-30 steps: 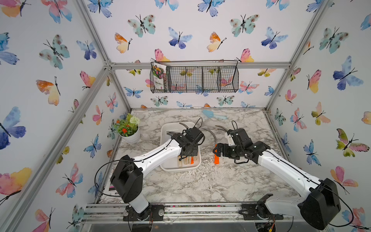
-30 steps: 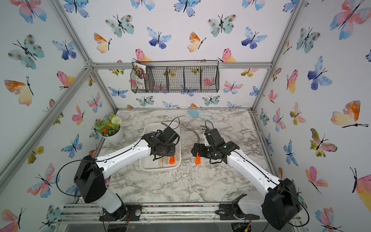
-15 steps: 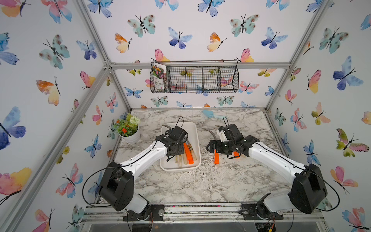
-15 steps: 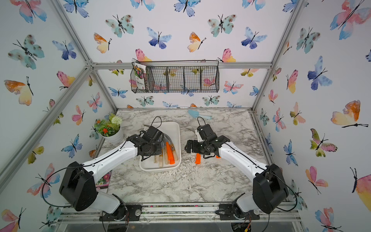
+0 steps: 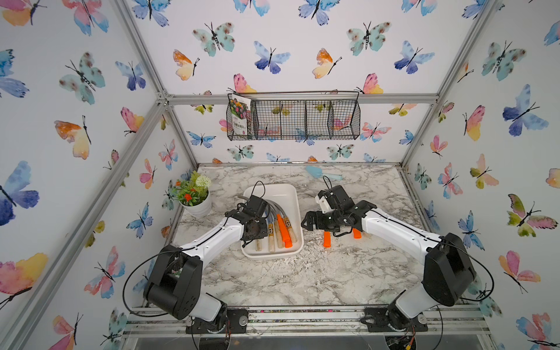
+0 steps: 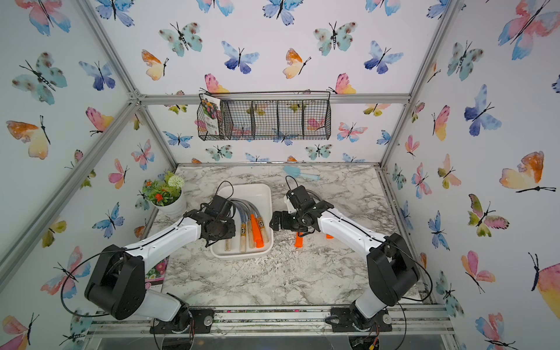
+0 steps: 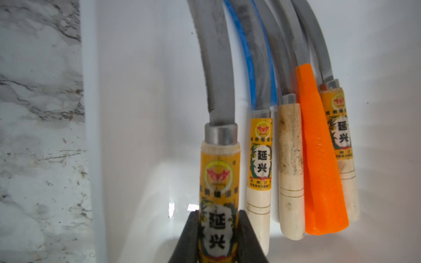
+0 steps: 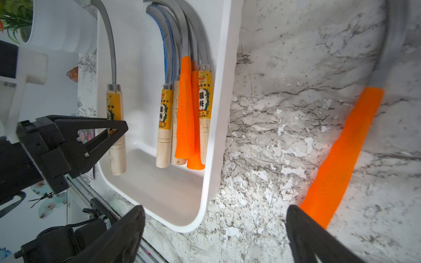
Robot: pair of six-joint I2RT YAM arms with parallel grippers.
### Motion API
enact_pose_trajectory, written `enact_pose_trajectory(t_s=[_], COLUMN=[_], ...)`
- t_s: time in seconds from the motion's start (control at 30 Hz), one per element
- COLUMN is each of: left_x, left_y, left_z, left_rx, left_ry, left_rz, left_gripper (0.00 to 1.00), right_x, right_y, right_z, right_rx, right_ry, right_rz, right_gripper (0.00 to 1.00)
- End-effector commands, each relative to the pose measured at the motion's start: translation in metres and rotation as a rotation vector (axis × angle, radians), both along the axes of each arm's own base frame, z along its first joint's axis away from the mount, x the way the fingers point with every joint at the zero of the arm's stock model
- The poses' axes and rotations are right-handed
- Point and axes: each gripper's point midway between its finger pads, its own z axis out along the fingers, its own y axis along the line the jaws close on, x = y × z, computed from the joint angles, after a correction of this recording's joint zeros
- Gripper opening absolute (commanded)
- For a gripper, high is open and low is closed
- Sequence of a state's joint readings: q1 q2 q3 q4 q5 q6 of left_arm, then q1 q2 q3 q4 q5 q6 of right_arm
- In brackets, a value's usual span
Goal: Put small sickles into storage boxes
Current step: Place the sickle in the storage box.
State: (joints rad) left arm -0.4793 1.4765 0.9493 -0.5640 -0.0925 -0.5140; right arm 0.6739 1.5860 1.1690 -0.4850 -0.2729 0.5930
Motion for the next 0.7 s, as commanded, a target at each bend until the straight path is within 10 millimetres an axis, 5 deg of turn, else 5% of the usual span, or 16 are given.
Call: enact_pose_trajectory(t_s=[0.0,0.37,0.67], left_x=[0.008,0.017,0.009], left_y=[-0.009,-0.003,-0.022], left_z=[-0.004,-0.013,-0.034], left_rx=[-0.016,0.120,0.090], left_ry=[-0.019,-0.031,0.005], left_rz=[-0.056,-0.088,-0.149], left_gripper=[0.13,0.10,0.10], right_x=[0.004,0.000,-0.002], right_y=[0.005,-0.001,-0.004], right_z=[0.003,-0.001,-0.002], right_rx=[0.006,-0.016,-0.032], right_ry=[-0.008,-0.001,-0.004], right_rz=[0.009,0.007,0.009], right_gripper=[0.98,0.98,0.98])
